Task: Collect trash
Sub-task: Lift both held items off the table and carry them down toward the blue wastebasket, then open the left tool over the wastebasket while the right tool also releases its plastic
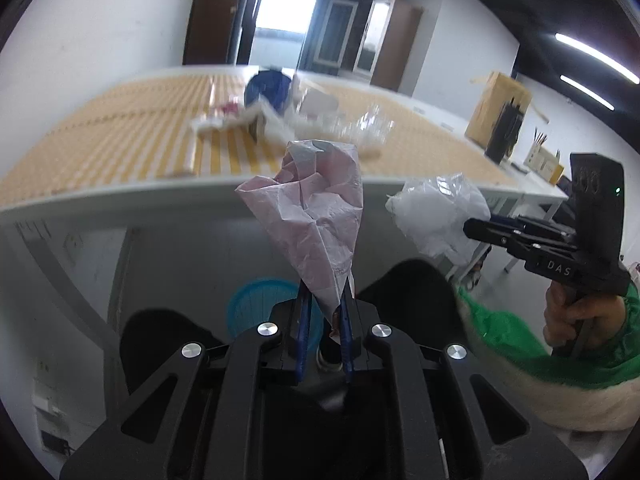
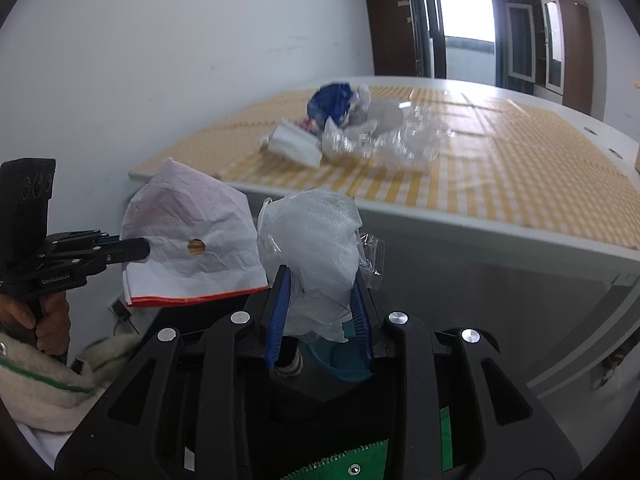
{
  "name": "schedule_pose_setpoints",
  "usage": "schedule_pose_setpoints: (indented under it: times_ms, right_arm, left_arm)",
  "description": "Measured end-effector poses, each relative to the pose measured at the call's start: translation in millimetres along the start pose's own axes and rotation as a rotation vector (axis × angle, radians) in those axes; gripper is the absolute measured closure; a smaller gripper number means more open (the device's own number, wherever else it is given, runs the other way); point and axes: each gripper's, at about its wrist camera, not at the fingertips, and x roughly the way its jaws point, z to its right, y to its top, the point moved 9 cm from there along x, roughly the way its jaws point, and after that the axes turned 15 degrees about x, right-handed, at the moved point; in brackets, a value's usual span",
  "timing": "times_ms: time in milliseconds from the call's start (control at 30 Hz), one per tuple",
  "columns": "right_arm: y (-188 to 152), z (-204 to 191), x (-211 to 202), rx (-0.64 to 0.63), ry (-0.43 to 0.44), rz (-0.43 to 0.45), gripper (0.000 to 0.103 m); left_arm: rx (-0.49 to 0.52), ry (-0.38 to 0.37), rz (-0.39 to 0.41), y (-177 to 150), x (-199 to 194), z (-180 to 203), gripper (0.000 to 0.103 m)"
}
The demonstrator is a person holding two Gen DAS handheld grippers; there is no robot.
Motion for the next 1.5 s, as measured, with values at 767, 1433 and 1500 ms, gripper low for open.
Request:
schedule_pose_setpoints:
  times_ms: [767,1433,1500]
  right_arm:
    - [-81,52,193,0.173,-0.12,-0.334,0.075]
    - [-108,105,338,0.365,-0.212,-0.557,0.075]
    - [-110,108,349,0.372,-0.219,-0.577,0.075]
  left_arm:
    - [-0.168,-0.012,-0.305,-77,161,-52,0.091]
    - [-0.33,-0.005,-0.544,-110,284,-92,0.091]
    - [-0.347,-0.008,-0.561,-111,297,-94,0.091]
